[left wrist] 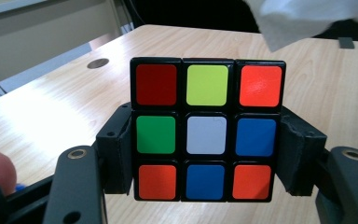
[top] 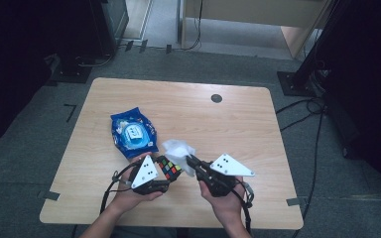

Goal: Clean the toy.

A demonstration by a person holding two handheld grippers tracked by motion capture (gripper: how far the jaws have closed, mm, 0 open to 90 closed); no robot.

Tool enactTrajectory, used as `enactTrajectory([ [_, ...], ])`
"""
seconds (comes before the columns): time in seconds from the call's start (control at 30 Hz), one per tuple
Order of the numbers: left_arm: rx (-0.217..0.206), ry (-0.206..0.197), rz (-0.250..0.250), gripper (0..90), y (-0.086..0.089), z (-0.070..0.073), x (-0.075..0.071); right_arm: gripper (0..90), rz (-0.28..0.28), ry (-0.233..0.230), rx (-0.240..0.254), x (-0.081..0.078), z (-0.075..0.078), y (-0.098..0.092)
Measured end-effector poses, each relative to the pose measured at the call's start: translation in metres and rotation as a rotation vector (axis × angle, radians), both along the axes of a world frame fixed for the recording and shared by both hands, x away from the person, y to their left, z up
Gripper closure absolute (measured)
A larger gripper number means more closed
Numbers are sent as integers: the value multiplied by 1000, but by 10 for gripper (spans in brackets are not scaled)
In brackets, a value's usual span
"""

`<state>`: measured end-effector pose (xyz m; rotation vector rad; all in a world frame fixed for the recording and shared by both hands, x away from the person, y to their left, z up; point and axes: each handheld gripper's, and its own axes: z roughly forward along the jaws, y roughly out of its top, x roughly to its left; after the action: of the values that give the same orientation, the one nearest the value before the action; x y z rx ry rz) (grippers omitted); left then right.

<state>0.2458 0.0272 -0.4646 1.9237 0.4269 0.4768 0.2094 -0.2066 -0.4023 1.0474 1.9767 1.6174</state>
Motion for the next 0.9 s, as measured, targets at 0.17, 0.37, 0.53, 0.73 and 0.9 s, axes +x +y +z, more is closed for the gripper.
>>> enactTrajectory([
  [0.17,-4,-7,-20,340,-4,2,-4,891,46,-9,-13,-8,2,17],
  [0.37,-15,-7,-31,341,-6,3,-6,891,41,6,-37,-6,-9,23],
  [0.53,-9,-14,-37,341,-6,3,-7,891,17,3,-65,-3,-14,23],
  [0.73,-19,-31,-41,342,-6,5,-9,888,-34,-3,-80,2,-20,16],
  [0.9,-46,-23,-45,342,-3,8,-9,888,-103,4,-115,10,-29,6],
])
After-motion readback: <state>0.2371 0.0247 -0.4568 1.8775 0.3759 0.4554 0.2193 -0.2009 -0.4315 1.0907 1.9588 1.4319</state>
